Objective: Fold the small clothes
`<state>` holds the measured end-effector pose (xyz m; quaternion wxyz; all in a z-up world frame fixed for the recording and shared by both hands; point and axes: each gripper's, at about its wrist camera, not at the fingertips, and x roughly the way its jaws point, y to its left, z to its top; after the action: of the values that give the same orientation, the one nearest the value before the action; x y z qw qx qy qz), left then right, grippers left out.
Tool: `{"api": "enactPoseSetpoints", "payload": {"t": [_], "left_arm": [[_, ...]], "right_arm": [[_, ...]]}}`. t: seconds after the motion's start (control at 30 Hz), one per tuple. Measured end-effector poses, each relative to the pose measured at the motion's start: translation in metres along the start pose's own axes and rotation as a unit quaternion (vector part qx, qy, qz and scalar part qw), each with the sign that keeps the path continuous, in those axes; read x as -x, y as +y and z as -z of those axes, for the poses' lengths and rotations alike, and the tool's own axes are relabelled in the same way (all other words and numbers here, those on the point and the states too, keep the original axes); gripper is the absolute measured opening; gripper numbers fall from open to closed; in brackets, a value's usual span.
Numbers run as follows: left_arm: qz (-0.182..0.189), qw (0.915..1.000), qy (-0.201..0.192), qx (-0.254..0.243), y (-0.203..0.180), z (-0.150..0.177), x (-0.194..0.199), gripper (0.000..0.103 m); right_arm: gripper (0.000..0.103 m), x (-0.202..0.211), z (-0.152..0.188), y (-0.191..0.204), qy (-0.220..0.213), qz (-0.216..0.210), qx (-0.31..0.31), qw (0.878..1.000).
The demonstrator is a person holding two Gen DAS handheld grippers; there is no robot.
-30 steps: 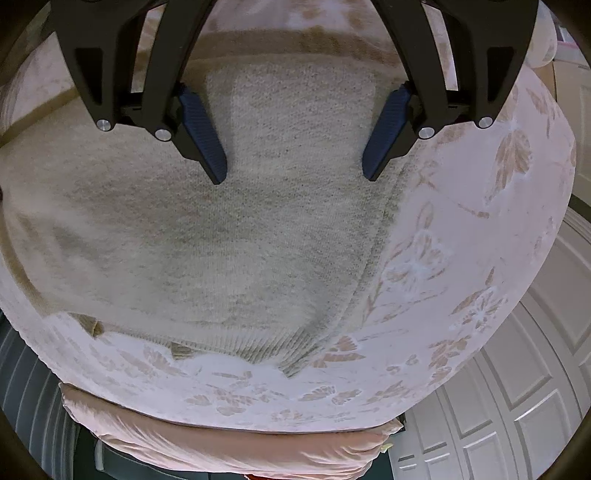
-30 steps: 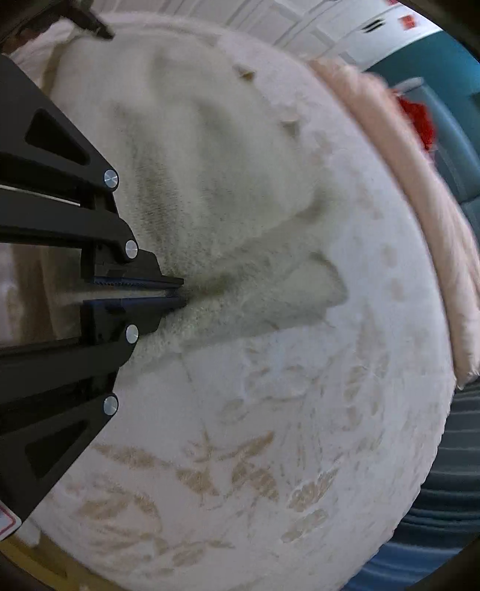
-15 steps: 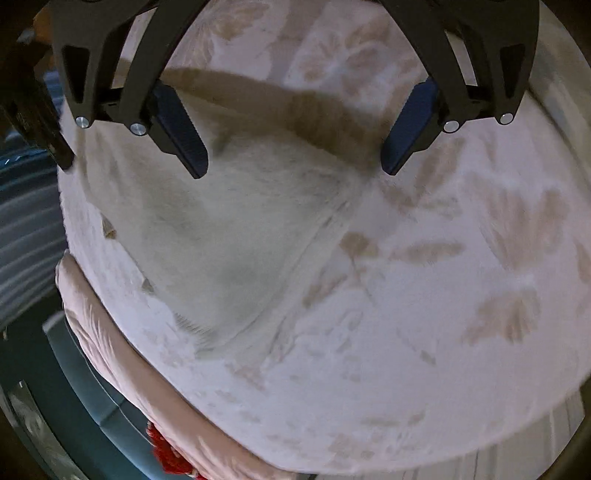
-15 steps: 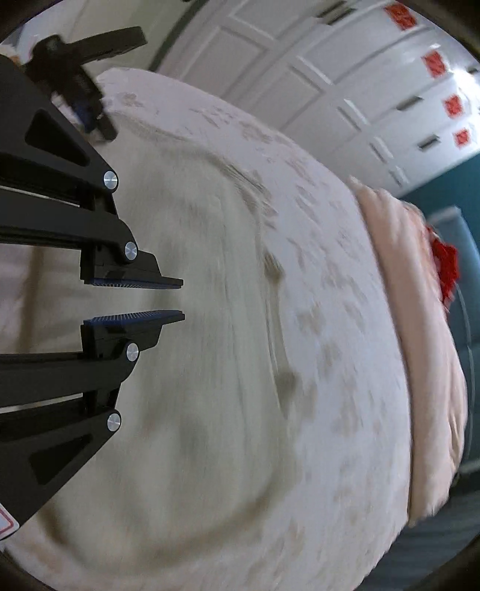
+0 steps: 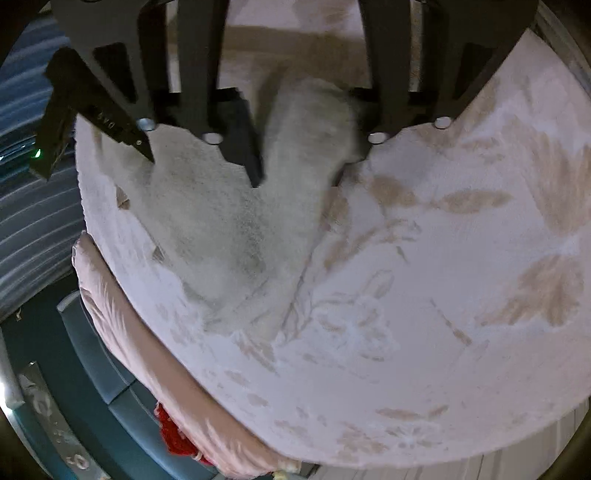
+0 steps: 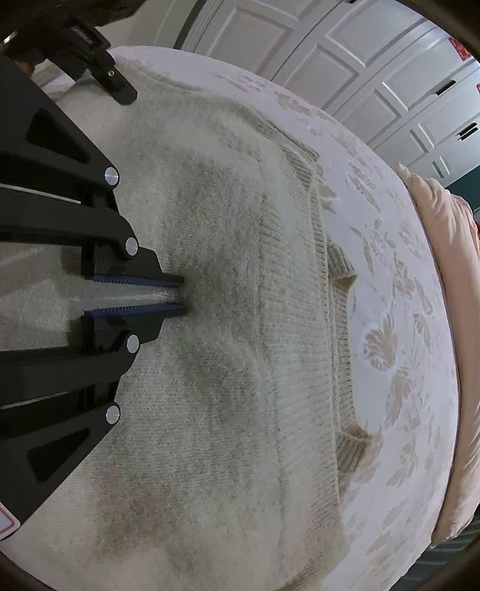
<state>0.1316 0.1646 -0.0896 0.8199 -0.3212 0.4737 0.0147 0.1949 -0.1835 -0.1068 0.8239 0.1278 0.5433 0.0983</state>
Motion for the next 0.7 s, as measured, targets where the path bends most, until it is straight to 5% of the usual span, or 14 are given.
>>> {"api": "enactPoseSetpoints", "payload": {"t": [0.17,0.27,0.43,0.53,0.63,0.7], "left_arm": [[0.059,0.9953,-0.042,-0.065,-0.057,-0.010,0.045,0.021],[0.098,0.9834,-0.056,-0.142,-0.129,-0.005,0.075,0.020],[0.151,0.9401,-0.050,-0.301,-0.265,0.050,0.095,0.019],[0.161,0.9169,-0.002,-0.365,-0.321,0.104,0.065,0.020],[0.129,0.9064,0.041,-0.400,-0.336,0.162,0.030,0.042],[0.103,0.9075,0.043,-0.405,-0.324,0.186,0.021,0.069]], "right_arm": [[0.007,0.002,-0.002,-0.002,-0.005,-0.014,-0.008,1.000],[0.009,0.017,-0.006,-0.009,-0.006,-0.035,-0.022,0.999],[0.016,0.109,0.005,-0.068,-0.099,-0.064,-0.081,0.990],[0.039,0.164,0.034,-0.132,-0.140,-0.028,-0.127,0.982],[0.041,0.202,0.076,-0.192,-0.145,0.018,-0.162,0.976],[0.046,0.214,0.097,-0.212,-0.141,0.025,-0.175,0.974]]}}
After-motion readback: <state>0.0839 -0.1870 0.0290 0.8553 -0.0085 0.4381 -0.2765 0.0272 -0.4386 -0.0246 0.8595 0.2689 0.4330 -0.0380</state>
